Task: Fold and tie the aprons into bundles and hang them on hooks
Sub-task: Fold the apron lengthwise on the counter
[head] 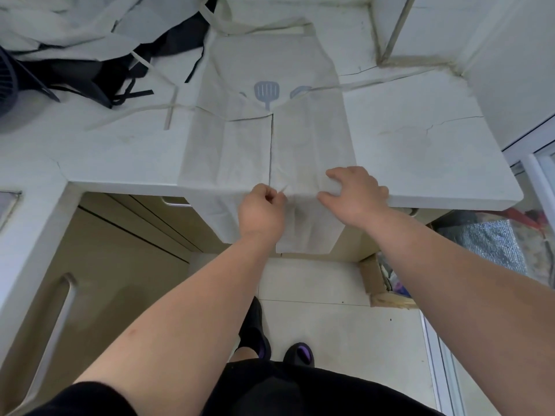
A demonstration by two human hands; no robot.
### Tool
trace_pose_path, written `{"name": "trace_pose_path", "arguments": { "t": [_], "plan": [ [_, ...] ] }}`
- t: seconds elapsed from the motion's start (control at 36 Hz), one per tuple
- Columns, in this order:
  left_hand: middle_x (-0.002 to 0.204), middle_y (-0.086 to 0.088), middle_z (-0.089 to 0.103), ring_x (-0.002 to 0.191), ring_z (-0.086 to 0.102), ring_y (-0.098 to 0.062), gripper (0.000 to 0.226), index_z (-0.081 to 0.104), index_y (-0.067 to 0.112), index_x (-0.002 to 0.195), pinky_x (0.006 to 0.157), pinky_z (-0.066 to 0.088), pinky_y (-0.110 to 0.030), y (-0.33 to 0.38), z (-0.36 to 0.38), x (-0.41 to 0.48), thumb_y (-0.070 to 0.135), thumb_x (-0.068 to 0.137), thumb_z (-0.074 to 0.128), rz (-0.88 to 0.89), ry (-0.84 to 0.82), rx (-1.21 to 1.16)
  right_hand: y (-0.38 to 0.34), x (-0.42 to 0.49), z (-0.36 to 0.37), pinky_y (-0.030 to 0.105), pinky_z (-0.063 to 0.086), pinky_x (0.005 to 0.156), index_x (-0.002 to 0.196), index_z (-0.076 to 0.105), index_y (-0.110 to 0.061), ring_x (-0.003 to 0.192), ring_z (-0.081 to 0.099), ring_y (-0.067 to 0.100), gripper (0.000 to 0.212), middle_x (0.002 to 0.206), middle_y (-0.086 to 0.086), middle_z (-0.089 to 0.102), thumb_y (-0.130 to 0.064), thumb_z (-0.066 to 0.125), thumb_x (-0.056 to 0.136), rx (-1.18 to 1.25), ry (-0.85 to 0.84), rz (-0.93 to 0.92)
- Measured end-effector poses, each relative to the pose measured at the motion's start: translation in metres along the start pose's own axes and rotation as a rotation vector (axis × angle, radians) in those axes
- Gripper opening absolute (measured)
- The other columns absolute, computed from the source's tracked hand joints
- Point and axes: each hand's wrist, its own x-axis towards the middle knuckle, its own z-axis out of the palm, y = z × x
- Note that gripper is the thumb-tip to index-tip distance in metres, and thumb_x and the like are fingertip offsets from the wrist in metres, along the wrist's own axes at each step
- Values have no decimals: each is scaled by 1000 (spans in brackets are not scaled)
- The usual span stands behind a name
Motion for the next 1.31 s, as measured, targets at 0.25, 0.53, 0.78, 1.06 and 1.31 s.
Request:
{"name": "trace_pose_path", "arguments": {
  "t": [0.25, 0.53, 0.78, 1.06, 1.31],
  "plan": [
    [74, 5, 50, 63, 45, -7, 10, 48, 13, 92, 50, 32, -21, -7, -13, 3, 22, 97, 48, -13, -5, 54, 0, 6, 1, 40, 18, 108, 143, 34, -37, 138, 29, 24, 53, 153, 5, 22, -54, 42, 94, -53, -53, 14],
    [72, 6, 54, 70, 52, -17, 14, 53, 16, 85, 50, 32, -24, -11, -23, 13, 28, 93, 55, -22, 20, 259, 3, 3, 7, 38, 17, 106, 144, 30, -39, 136, 26, 26, 54, 153, 6, 21, -53, 43, 94, -149, -28, -12],
    [147, -11, 21, 139, 16, -31, 78, 31, 25, 142, 113, 13, -41, -9, -37, 12, 53, 79, 66, 162, 196, 544, -6, 8, 7, 41, 11, 111, 147, 24, -40, 142, 18, 27, 62, 158, 9, 11, -64, 36, 91, -109, -83, 19],
    [161, 0, -9, 148, -6, -27, 66, -2, 40, 151, 113, -3, -62, -1, -75, 71, 68, 92, 11, 122, -254, 1043, -23, 44, 13, 52, -9, 115, 148, -6, -44, 145, -4, 37, 69, 158, 8, -18, -72, 18, 89, -246, -234, 141],
    [160, -1, -15, 147, -9, -28, 72, -7, 39, 151, 115, 5, -57, 22, -70, 134, 69, 91, 20, 106, -307, 1044, -43, 105, -2, 55, -1, 115, 147, -1, -46, 144, 6, 36, 69, 158, 8, -12, -73, 22, 88, -255, -216, 188]
  ]
}}
